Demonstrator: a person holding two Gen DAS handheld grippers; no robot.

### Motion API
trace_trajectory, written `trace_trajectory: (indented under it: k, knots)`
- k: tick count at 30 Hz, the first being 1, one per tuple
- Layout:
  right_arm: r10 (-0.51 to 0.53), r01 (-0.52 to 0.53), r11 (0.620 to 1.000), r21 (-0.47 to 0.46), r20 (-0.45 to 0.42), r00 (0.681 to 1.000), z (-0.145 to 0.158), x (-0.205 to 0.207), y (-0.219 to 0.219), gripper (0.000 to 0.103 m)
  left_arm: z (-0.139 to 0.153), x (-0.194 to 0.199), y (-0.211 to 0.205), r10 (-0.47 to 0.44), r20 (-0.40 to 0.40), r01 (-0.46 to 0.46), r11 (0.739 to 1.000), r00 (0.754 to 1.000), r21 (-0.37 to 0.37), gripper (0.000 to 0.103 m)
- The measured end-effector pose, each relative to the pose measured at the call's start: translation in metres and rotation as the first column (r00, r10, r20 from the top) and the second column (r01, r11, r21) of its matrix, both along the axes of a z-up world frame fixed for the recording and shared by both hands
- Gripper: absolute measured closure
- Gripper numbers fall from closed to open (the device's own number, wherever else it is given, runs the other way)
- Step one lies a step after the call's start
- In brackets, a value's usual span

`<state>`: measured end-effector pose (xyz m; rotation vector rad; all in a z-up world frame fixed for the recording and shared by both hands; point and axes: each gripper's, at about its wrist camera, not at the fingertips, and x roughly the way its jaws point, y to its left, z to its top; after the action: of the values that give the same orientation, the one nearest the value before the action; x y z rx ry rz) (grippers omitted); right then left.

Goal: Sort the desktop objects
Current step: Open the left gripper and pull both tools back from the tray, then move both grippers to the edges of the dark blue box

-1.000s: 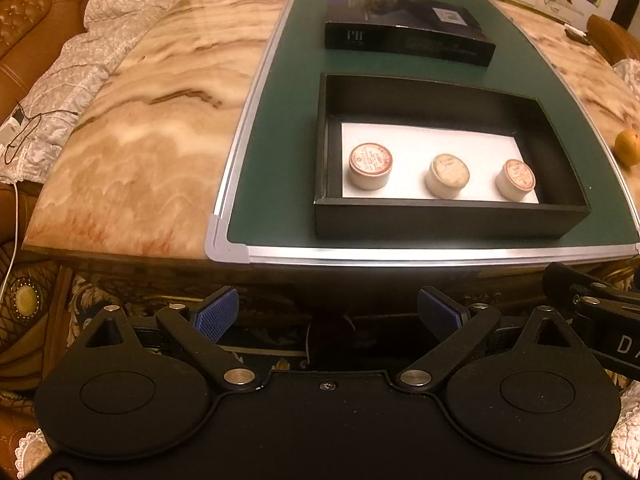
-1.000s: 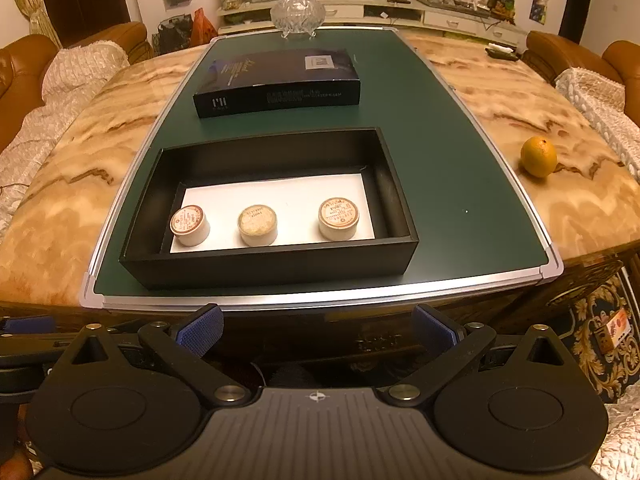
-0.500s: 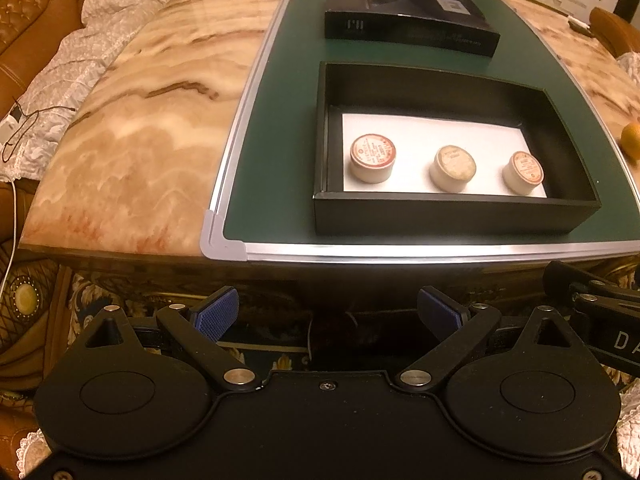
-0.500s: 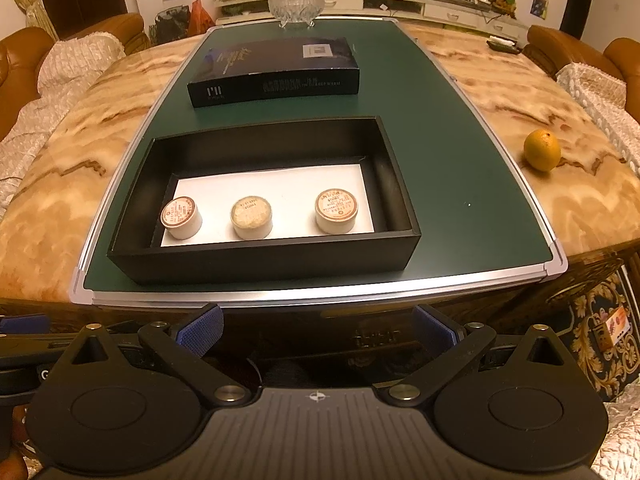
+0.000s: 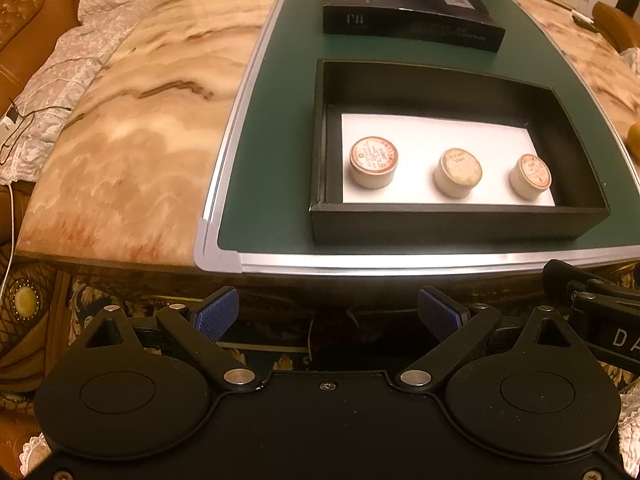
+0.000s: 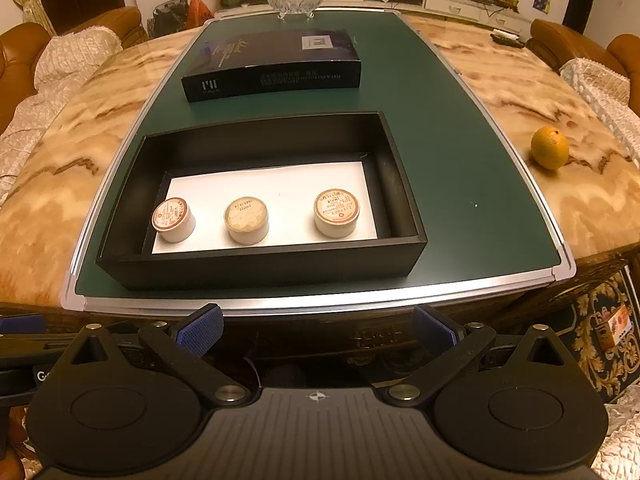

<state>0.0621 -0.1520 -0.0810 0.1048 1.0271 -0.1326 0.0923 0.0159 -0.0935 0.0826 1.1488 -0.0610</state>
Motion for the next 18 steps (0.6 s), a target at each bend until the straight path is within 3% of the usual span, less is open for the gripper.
trace_trajectory:
  k: [7,18]
  knots:
    - [-0.007,0.007,1.000,0.013,0.024,1.000,0.003,0.010,-0.008,0.000,0.004,0.013,-0.004,-0.012,0.003,0.012,1.000,1.000,-0.023,0.005]
    - [0.018,-0.027,0.998,0.063,0.146,0.989,0.029,0.046,-0.043,0.000,0.035,0.058,-0.008,-0.023,0.067,0.024,1.000,0.997,-0.017,0.006]
